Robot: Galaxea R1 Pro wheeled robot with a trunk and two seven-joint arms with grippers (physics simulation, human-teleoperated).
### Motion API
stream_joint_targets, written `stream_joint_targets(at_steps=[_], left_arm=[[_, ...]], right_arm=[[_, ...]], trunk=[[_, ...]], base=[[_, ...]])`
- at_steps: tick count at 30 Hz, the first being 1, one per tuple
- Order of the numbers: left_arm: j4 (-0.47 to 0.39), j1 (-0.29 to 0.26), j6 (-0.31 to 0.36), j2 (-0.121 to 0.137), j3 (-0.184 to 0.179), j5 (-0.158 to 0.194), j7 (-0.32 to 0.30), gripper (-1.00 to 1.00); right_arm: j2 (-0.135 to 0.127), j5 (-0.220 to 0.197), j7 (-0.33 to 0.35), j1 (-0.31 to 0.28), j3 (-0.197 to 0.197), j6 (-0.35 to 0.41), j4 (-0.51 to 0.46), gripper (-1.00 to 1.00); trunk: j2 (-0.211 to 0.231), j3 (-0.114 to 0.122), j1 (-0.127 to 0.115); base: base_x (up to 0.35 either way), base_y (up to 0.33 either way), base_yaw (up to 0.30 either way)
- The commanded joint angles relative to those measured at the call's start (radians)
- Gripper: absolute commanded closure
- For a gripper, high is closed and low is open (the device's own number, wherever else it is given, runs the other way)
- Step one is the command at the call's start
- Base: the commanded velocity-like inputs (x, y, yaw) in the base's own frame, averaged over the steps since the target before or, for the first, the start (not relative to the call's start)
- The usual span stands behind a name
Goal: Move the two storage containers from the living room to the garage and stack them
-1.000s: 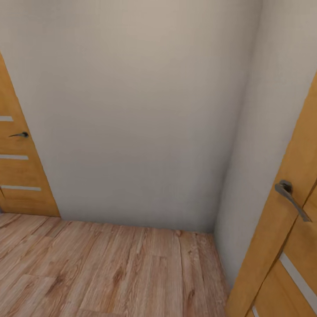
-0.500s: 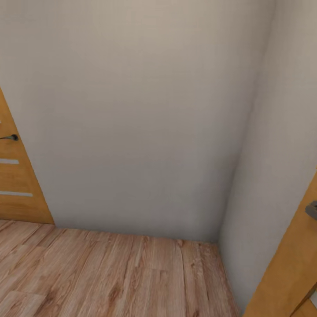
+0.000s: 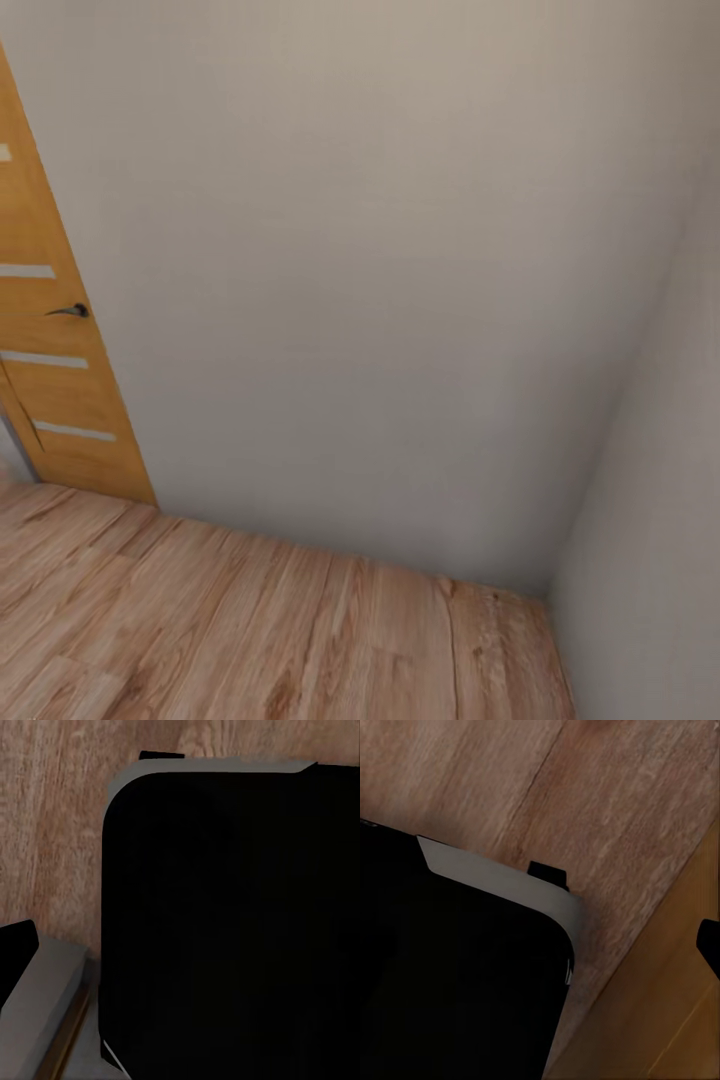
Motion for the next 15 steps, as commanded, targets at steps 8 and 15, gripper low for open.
stream_joint_targets(at_steps=[8, 15], left_arm=[[0.000, 0.000, -0.002, 0.000, 0.001, 0.006, 0.001, -1.00], [0.000, 0.000, -0.004, 0.000, 0.001, 0.006, 0.002, -1.00]], right_arm=[[0.003, -0.015, 0.001, -0.001, 0.007, -0.008, 0.003, -1.00], [0.008, -0.022, -0.011, -0.001, 0.000, -0.005, 0.003, -1.00]], trunk=[[0.000, -0.001, 0.001], [0.000, -0.001, 0.001]], base=[[0.320, 0.000, 0.269], [0.316, 0.000, 0.270]])
